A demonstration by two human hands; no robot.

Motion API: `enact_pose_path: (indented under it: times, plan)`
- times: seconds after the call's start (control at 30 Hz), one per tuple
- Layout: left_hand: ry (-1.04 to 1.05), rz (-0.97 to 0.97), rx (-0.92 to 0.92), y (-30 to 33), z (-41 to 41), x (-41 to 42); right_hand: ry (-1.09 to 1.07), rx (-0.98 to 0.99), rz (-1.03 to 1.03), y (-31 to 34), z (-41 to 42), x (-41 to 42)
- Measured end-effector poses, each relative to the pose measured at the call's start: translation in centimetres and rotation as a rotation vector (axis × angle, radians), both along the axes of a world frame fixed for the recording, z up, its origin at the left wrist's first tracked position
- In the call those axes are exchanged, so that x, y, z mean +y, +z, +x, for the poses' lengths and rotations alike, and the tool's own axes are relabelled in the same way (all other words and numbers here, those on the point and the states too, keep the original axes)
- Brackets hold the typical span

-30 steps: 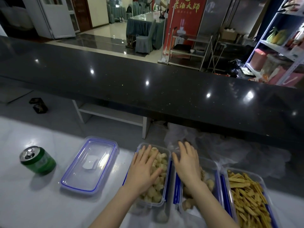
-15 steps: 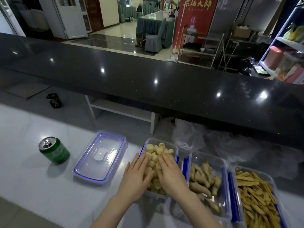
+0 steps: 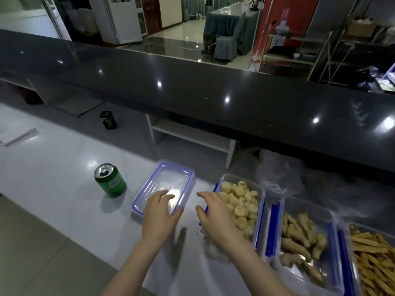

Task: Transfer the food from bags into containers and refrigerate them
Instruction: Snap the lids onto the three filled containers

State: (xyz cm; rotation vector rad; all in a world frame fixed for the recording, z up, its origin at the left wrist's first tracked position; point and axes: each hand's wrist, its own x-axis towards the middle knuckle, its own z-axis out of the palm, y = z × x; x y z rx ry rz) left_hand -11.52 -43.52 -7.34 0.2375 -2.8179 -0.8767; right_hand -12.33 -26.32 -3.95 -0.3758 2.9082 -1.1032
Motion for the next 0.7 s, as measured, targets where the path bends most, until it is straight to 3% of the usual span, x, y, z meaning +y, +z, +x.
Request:
enact_pose_path:
  times: [0.3, 0.5, 0.7]
  plan:
    - [-0.244, -0.005, -0.195, 0.0, -3.7, -1.4, -0.117, -0.211, 0.148, -0.7, -1.8, -5.6]
    - [-0.319, 0.086, -0.042, 0.7, -4.0, -2.9, -0.206, -0.252, 0.123, -0.8, -2.0, -7.3]
    - [-0.214, 0.314, 0.199, 4.1, -4.2, -4.1, -0.242, -0.228, -0.049, -0.2, -1.7, -8.0]
